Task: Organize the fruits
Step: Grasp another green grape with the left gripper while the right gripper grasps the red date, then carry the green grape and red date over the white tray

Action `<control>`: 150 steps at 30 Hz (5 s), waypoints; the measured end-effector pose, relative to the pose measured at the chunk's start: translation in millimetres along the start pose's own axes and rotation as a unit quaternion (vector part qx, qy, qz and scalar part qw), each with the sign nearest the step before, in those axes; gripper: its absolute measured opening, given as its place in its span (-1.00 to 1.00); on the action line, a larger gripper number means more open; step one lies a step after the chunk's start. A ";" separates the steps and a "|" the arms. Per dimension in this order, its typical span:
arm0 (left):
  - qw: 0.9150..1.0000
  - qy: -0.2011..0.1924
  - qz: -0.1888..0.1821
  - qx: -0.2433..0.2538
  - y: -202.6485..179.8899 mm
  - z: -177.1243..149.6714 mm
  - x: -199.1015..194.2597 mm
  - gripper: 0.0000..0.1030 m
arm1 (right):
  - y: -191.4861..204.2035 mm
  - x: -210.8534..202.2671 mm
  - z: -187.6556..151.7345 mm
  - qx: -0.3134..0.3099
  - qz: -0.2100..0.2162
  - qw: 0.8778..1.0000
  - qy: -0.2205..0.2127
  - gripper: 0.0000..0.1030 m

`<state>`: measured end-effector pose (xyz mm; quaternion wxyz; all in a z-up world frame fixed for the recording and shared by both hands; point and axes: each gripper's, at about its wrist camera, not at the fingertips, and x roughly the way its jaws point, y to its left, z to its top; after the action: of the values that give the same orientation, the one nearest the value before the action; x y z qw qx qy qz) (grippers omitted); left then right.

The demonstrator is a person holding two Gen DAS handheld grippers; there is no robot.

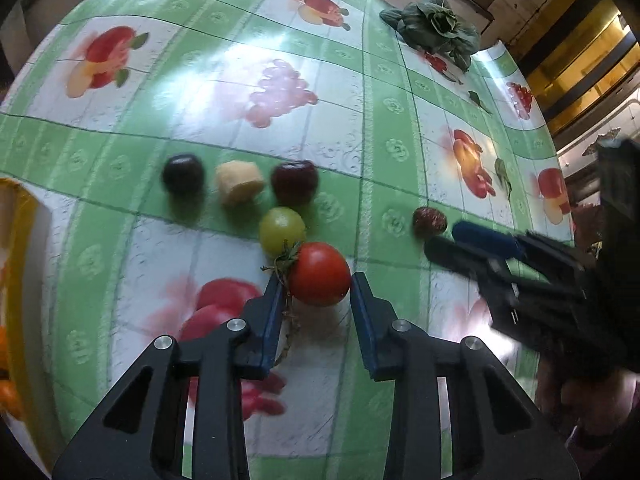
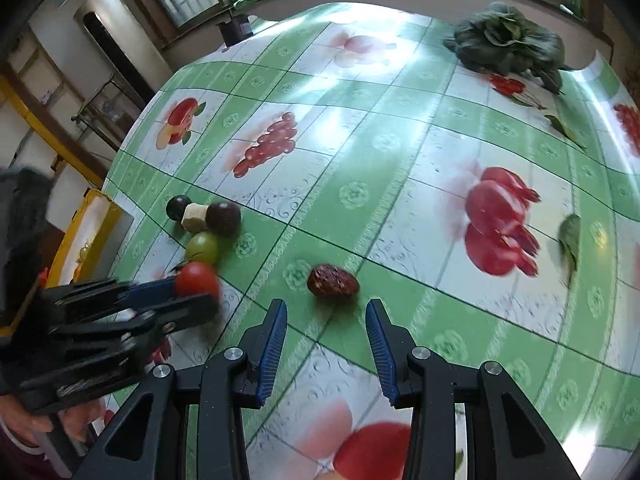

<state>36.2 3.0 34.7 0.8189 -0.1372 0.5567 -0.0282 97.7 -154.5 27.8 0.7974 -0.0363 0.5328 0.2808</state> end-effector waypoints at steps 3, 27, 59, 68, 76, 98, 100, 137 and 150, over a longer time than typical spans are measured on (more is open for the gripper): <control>1.000 0.001 0.001 -0.002 9.7 -10.0 -10.8 -0.38 | 1.1 10.8 5.1 0.004 0.003 1.000 0.004 -0.23; 0.998 0.024 -0.029 0.050 34.7 -49.4 -47.9 0.33 | 11.5 -10.0 -39.8 -0.002 -0.021 0.999 0.028 -0.44; 0.999 -0.011 0.033 0.012 62.5 -23.0 -63.4 -0.52 | 46.9 -26.3 -30.8 -0.019 0.008 1.000 0.009 -0.44; 0.997 -0.050 0.056 0.010 77.5 -34.6 -99.2 -0.52 | 86.3 -36.8 -29.7 -0.034 0.017 0.999 -0.004 -0.44; 0.994 -0.067 0.084 -0.006 109.4 -49.1 -123.8 -0.52 | 134.0 -40.2 -25.9 -0.066 0.030 0.997 -0.013 -0.44; 0.983 -0.090 0.136 -0.080 200.2 -88.6 -162.8 -0.52 | 254.0 -19.2 -14.0 -0.162 0.063 0.985 -0.002 -0.44; 0.983 -0.088 0.138 -0.086 206.7 -91.2 -163.2 -0.52 | 262.1 -16.7 -14.1 -0.168 0.066 0.984 -0.001 -0.44; 0.976 -0.061 0.134 -0.159 276.9 -89.4 -138.6 -0.52 | 323.3 61.0 18.1 -0.216 0.088 0.971 0.045 -0.44; 0.974 -0.031 0.134 -0.177 290.1 -77.5 -110.1 -0.52 | 329.9 116.1 38.6 -0.208 0.072 0.972 0.080 -0.44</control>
<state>-107.7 288.6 33.4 0.7946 -0.2049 0.5407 0.1853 1.1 183.9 22.9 0.7046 -0.1852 0.5262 0.4386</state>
